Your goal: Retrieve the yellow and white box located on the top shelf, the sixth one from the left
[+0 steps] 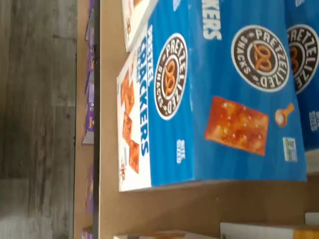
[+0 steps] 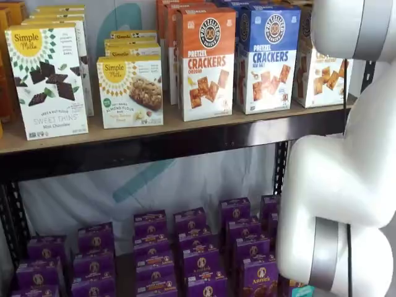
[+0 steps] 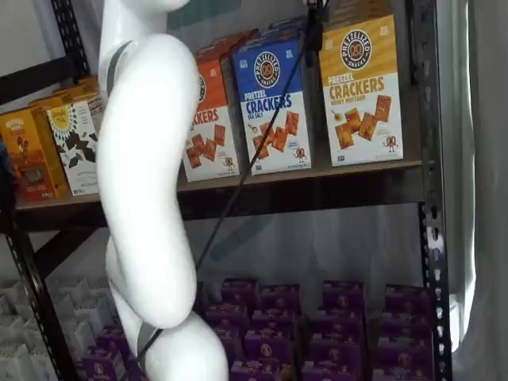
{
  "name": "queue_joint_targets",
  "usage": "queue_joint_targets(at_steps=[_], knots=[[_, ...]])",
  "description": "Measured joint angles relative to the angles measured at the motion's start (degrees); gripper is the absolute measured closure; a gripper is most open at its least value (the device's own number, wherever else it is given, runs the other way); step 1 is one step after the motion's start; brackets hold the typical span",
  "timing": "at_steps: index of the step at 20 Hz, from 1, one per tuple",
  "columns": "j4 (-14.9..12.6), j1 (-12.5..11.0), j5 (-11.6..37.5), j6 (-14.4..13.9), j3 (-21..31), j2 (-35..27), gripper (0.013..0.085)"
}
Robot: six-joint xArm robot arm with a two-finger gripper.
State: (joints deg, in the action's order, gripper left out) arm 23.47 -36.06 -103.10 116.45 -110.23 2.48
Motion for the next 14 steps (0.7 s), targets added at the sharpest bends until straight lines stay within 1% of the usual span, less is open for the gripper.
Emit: queue_joint_targets(at_steps=[2, 4, 10, 14], knots=[[-0.44, 0.2, 0.71, 0.23, 0.16, -0.32, 0.013], [-1.46, 0.59, 0.84, 0.42, -0.15, -0.81, 0.013], [-5.62, 2.07, -2.38, 0.39, -3.77, -3.69, 0.013], [-7.66, 2.9, -4.03, 0.28, -5.43, -4.94, 0.013]])
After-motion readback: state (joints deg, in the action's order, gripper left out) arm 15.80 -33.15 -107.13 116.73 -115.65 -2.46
